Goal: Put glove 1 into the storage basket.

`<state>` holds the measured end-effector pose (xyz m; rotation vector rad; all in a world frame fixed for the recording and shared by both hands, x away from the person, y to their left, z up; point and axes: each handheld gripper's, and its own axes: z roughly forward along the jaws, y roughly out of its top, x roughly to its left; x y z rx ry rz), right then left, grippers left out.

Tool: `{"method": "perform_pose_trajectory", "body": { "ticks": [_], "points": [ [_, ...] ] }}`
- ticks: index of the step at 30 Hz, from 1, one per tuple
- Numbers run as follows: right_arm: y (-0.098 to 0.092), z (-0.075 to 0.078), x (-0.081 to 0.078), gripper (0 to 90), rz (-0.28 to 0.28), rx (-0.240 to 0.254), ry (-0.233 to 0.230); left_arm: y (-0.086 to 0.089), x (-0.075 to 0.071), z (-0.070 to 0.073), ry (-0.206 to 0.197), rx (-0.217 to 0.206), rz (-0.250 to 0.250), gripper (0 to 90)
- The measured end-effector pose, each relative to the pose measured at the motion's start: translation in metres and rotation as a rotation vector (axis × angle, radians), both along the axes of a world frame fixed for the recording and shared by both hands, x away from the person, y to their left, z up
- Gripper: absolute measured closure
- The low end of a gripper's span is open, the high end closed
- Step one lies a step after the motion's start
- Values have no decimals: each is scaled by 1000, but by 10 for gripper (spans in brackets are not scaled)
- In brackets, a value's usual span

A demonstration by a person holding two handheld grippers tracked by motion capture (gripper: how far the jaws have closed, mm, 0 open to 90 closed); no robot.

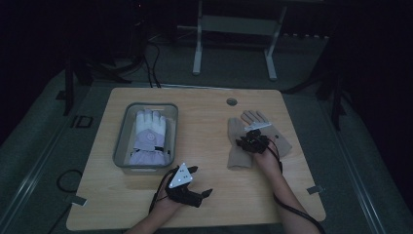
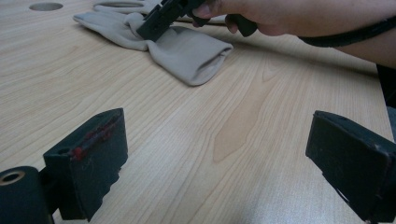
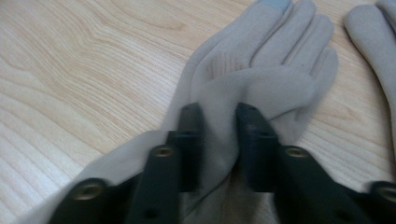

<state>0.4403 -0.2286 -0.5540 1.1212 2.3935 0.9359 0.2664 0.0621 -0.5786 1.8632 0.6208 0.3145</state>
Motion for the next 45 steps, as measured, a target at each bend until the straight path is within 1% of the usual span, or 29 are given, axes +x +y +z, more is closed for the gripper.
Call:
{"method": "perform_pose_trajectory", "body": {
  "ticks": [1, 2, 3, 4, 5, 6, 8, 9, 10, 11, 13, 15, 17, 18, 22, 23, 25, 26, 28, 30, 32, 33, 35, 37, 40, 43, 45],
  "points": [
    [2, 1, 0, 775, -8, 1, 1, 0, 0, 0, 3, 0, -3, 57],
    [4, 2, -1, 789, -23, 13, 13, 0, 0, 0, 0, -2, -3, 57],
    [6, 5, -2, 795, -24, 33, 15, 0, -1, 0, -3, 0, 0, 58],
    [9, 8, -3, 799, -11, 47, 12, 0, 0, 0, 0, 1, -3, 57],
    [12, 12, -5, 800, 4, 51, 7, 0, 0, 0, 0, 1, -4, 57],
    [17, 16, -7, 801, 6, 57, -1, 0, 0, 0, -1, 2, -2, 57],
    [24, 26, -11, 804, 12, 89, -8, 1, 0, 0, 0, -3, -1, 57],
    [29, 32, -14, 806, 16, 98, -25, 1, 0, 0, 1, -2, 1, 57],
    [34, 38, -17, 806, 25, 122, -38, 1, 0, 0, 4, -5, 0, 57],
    [38, 43, -20, 806, 32, 158, -36, 1, 0, 0, 1, -7, 3, 57],
    [47, 54, -28, 806, 35, 194, -62, 1, 0, 0, 0, -7, 1, 58],
    [57, 58, -35, 806, 35, 188, -92, 1, -1, 0, -2, -3, 1, 57],
    [64, 55, -39, 804, 43, 180, -86, 1, -1, 0, -5, -5, -1, 57],
    [67, 50, -40, 804, 36, 166, -80, 1, -1, 0, -3, -3, -1, 57],
    [73, 27, -35, 799, 16, 145, -7, 1, -1, 0, 0, -7, -5, 57],
    [75, 22, -35, 797, 5, 132, -1, 1, -1, 0, -3, -4, -5, 57],
    [78, 12, -33, 781, 11, 116, 24, 1, -1, 0, -1, -1, -7, 57],
    [80, 7, -32, 767, 11, 110, 32, 1, -1, 0, 0, 3, -5, 58],
    [84, 0, -32, 704, 24, 83, 49, 1, -1, 0, 0, -2, -7, 57],
    [87, -5, -33, 604, 23, 82, 49, 1, -1, 0, 0, -6, -9, 57],
    [90, -7, -34, 581, 43, 68, 31, 1, -1, 0, 2, -3, -7, 45],
    [90, -6, -34, 562, 51, 67, 28, 1, -1, 0, 2, -5, -9, 43],
    [88, -2, -35, 547, 55, 83, 30, 1, -1, 0, 2, -3, -8, 42],
    [84, 6, -37, 505, 61, 100, 8, 1, -1, 0, 1, -7, -12, 42],
    [71, 23, -37, 502, 63, 110, -53, 1, -1, 0, 1, -8, -12, 42],
    [50, 37, -33, 500, 51, 116, -103, 1, -1, 0, 5, -10, -16, 42],
    [35, 44, -28, 504, 27, 100, -130, 2, 0, 0, 10, -23, -14, 42]
  ]
}}
